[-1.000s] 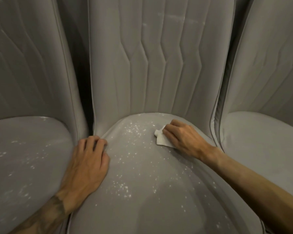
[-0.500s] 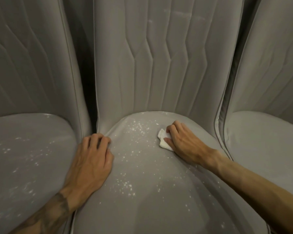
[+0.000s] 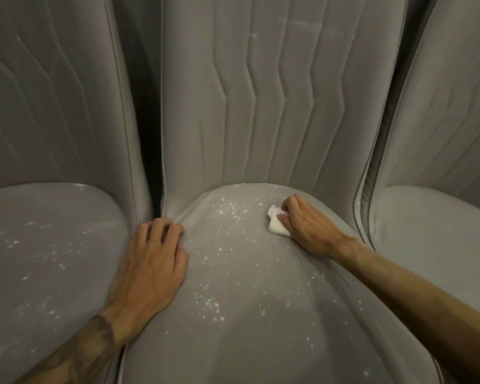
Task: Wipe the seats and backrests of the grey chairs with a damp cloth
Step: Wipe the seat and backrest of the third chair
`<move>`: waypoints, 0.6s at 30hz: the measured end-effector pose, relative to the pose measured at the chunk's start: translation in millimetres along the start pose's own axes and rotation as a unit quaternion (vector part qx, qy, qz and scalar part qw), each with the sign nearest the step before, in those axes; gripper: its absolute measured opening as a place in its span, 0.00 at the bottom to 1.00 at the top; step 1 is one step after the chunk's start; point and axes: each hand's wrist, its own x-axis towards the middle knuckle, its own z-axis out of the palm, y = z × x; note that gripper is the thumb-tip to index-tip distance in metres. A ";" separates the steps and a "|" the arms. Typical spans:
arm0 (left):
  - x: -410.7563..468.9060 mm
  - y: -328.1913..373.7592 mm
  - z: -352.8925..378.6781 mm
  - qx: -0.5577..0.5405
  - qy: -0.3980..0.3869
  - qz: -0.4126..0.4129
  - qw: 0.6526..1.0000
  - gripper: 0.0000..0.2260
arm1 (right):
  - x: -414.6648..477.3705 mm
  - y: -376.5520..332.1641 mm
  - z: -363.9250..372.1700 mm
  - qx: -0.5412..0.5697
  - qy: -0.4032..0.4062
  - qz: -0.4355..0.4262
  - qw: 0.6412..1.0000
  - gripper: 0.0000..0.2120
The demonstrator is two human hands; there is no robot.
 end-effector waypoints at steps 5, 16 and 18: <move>0.2 0.2 1.3 0.024 -0.033 0.006 0.999 0.16 | 37.1 -29.4 10.0 -0.012 0.063 0.100 0.993 0.14; 0.2 3.3 -0.2 0.012 -0.045 -0.020 0.999 0.18 | 42.1 -29.6 12.5 0.012 0.085 0.116 0.990 0.14; 0.1 5.3 -3.6 -0.007 -0.024 -0.027 0.999 0.17 | 35.9 -43.3 21.1 0.024 0.076 0.046 0.996 0.14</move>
